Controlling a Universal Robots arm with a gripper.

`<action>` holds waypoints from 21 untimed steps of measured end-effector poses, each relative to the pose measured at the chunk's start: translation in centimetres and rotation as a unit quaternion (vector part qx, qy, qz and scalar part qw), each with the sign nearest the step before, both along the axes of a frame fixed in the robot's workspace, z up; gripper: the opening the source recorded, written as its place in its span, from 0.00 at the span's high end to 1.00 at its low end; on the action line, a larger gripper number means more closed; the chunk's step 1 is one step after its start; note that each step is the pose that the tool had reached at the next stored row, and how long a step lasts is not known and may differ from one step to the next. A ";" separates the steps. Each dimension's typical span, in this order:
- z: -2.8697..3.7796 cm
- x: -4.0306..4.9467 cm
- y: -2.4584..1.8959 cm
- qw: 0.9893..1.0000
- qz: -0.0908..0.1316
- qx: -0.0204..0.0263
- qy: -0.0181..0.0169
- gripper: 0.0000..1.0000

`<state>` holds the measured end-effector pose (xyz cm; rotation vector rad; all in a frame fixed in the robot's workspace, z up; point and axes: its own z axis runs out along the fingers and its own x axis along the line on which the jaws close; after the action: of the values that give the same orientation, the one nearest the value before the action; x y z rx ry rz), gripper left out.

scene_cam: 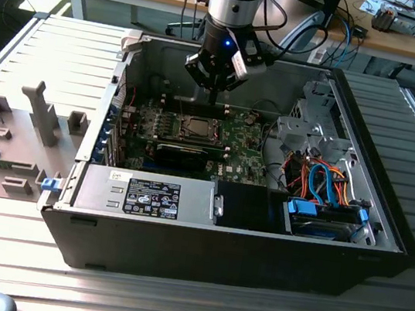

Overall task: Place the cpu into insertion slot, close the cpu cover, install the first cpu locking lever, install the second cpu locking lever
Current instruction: 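Install the first cpu locking lever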

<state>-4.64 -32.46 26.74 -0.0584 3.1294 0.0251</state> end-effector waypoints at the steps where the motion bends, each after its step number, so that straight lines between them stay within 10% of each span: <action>1: 0.00 0.00 0.00 1.000 0.000 0.000 0.000 0.89; 21: 0.00 -0.83 0.00 1.000 0.000 0.000 0.000 0.89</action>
<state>-5.47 -32.46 26.74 -0.0590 3.1293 0.0237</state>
